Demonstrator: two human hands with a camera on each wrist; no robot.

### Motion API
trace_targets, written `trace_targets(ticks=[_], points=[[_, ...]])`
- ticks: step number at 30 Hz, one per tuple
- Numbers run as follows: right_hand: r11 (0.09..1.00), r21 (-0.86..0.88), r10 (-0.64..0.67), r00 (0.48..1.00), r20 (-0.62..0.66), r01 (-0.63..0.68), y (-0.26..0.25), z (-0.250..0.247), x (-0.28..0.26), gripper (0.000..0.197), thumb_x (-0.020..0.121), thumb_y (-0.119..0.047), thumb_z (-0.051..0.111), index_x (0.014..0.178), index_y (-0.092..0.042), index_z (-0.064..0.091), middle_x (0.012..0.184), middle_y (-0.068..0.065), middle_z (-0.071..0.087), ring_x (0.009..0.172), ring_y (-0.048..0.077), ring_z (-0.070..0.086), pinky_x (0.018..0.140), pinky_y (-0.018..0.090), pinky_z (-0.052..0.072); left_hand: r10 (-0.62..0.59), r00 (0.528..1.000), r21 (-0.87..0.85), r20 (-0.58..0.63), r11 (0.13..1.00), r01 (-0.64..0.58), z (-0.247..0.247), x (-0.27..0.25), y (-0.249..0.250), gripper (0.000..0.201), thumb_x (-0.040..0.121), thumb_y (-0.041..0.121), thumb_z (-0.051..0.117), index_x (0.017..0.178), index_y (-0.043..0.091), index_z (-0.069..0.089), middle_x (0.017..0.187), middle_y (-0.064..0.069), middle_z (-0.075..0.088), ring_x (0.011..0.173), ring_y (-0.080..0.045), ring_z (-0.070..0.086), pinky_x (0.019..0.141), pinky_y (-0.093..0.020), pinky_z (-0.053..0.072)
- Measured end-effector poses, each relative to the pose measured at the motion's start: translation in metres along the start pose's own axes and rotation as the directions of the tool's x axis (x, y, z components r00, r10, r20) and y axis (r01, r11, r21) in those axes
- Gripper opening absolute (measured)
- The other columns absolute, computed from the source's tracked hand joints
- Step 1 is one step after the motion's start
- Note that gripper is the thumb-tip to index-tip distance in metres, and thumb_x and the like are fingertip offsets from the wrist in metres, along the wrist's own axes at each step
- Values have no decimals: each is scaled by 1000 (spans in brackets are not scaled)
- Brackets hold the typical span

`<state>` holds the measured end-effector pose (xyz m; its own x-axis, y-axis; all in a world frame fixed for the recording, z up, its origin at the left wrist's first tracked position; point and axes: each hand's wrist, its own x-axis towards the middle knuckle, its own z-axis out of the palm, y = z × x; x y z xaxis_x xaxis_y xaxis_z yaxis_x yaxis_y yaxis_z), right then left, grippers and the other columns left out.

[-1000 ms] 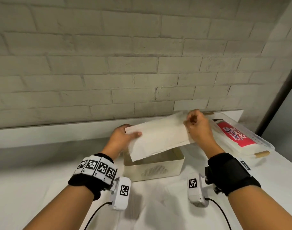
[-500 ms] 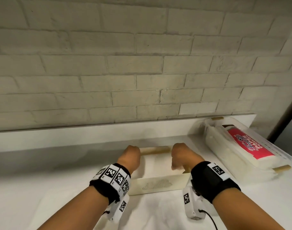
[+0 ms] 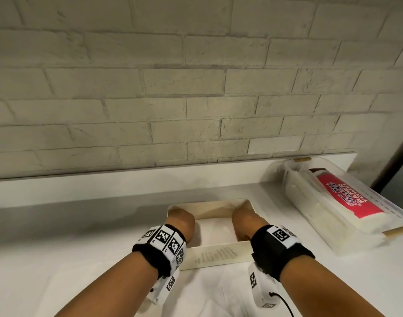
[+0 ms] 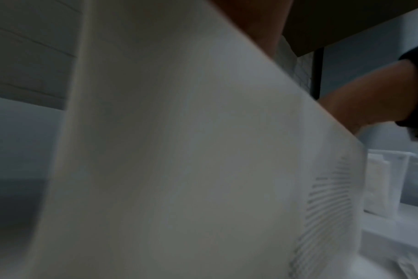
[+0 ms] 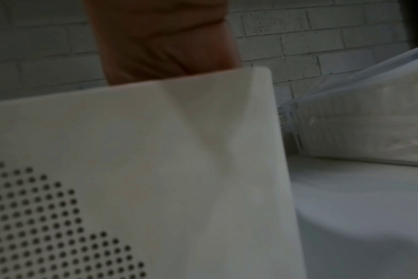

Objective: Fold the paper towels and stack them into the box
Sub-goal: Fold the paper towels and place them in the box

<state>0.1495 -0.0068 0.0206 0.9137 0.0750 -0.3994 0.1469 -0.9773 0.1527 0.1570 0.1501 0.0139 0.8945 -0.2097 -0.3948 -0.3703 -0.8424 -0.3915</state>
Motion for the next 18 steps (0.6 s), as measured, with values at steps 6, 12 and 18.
trace_targets(ticks=[6,12,18], points=[[997,-49,60,988,139,-54,-7,-5,-2,32,93,-10,49,125,-5,53,125,8,57,118,23,53,98,28,38,1,999,-62,44,998,2,-3,-6,3,33,94,8,45,126,6,53,131,-10,54,122,-25,51,101,-34,38],[999,-10,53,987,150,-52,-2,-7,-4,33,91,-14,54,122,-3,53,92,6,60,106,21,58,90,26,44,-17,1000,-147,-7,989,16,-11,-25,5,31,94,10,46,124,7,54,130,-8,53,122,-24,50,92,-31,42],[972,236,38,983,-177,5,18,-31,-54,59,83,-32,66,136,-23,44,138,-2,47,126,21,45,102,30,40,-71,955,-463,-289,883,-74,-31,-76,5,33,89,36,55,114,15,58,113,-3,63,106,-24,59,79,-30,42]])
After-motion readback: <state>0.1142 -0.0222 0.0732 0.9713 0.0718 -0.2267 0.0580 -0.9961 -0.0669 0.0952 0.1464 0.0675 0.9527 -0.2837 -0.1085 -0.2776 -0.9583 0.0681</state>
